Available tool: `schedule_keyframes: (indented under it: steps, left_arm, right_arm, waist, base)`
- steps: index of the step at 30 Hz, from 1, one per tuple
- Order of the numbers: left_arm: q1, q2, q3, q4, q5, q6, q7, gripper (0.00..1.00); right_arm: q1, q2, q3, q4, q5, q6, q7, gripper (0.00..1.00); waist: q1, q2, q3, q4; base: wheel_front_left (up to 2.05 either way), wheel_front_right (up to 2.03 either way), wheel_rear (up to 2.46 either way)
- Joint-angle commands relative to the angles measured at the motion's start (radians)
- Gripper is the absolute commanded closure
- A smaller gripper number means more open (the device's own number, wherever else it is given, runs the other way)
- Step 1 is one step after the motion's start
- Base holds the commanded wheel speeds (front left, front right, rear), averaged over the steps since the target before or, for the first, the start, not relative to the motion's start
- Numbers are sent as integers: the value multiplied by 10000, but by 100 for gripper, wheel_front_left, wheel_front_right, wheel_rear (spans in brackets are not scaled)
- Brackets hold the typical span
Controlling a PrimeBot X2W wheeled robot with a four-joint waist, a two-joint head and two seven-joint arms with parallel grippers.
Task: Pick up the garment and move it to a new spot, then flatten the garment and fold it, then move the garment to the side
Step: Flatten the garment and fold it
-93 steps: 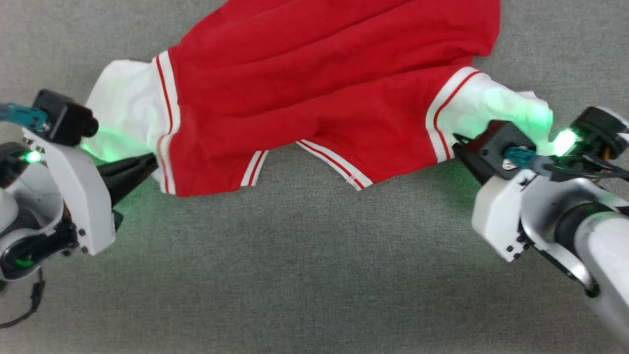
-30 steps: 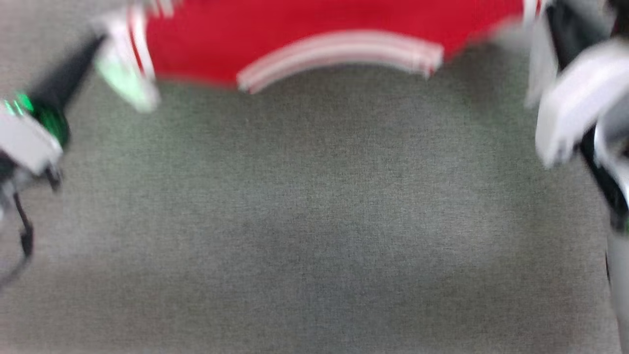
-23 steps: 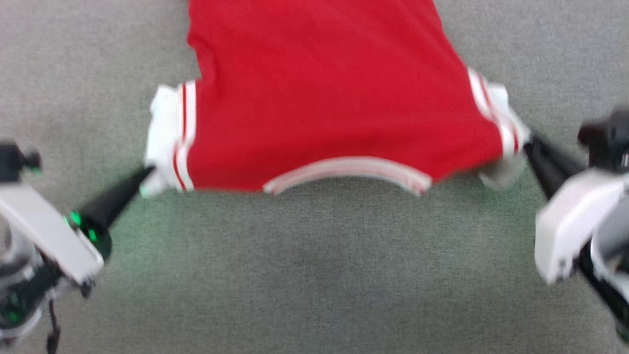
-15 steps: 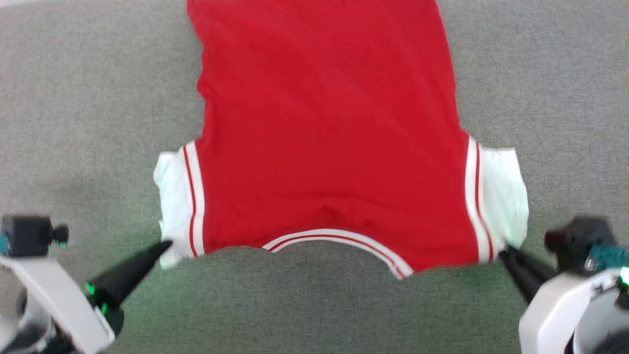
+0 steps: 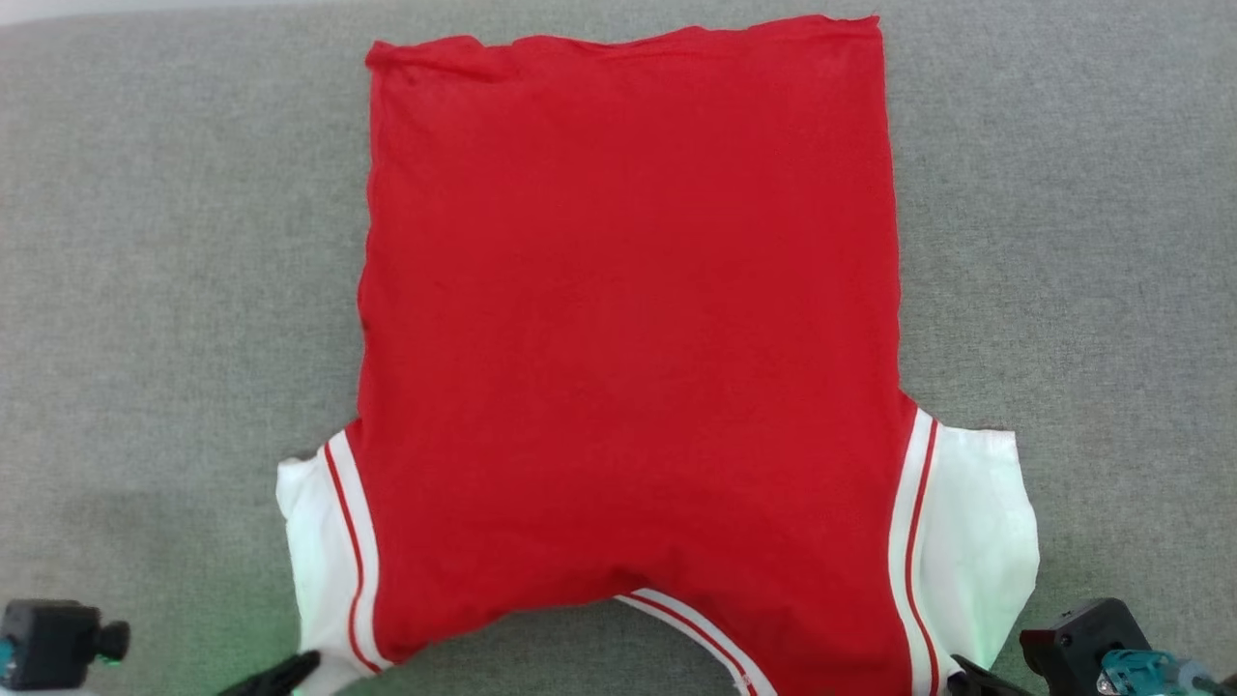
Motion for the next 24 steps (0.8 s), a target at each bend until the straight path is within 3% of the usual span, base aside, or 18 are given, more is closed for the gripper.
schedule_keyframes:
  steps: [1, 7, 13, 20, 21, 22, 23, 24]
  left_arm:
    - [59, 15, 61, 134, 43, 16, -136, 100]
    - [-275, -643, 20, 914, 222, 16, -168, 100]
    - [-826, -1787, -278, 2085, 442, 18, 39, 100]
    - [-1242, -2475, -631, 3446, 799, 91, -84, 100]
    - [-1264, -2535, -684, 3523, 818, 91, -117, 100]
    - [-1266, -2566, -735, 3566, 826, 93, -163, 100]
    - [-1259, -2570, -784, 3593, 834, 93, -205, 100]
    - [-1259, -2569, -825, 3604, 844, 95, -263, 100]
  right_arm:
    - [4, 50, -26, -33, -106, -19, -111, 100]
    - [-716, 95, 9, 892, 242, -19, -494, 100]
    - [-1887, -354, 808, 3300, 273, -19, -1182, 100]
    - [-2659, -424, 1550, 5067, -338, -27, -1972, 100]
    - [-2767, -392, 1608, 5088, -453, -27, -2068, 84]
    - [-2829, -430, 1648, 5055, -626, -27, -2133, 55]
    - [-2849, -453, 1620, 4956, -821, -31, -2167, 8]
    - [-2854, -466, 1523, 4786, -1069, -31, -2131, 0]
  waist:
    - [0, -1, 20, -5]
    - [0, -1, 43, -89]
    - [0, -1, 142, -117]
    - [0, -1, 207, -146]
    - [0, -1, 210, -182]
    - [0, -1, 216, -226]
    - [0, -1, 220, -275]
    - [0, -1, 220, -313]
  base:
    - [0, 0, 0]
    - [0, 0, 0]
    - [0, 0, 0]
    - [0, 0, 0]
    - [0, 0, 0]
    - [0, 0, 0]
    - [0, 0, 0]
    - [0, 0, 0]
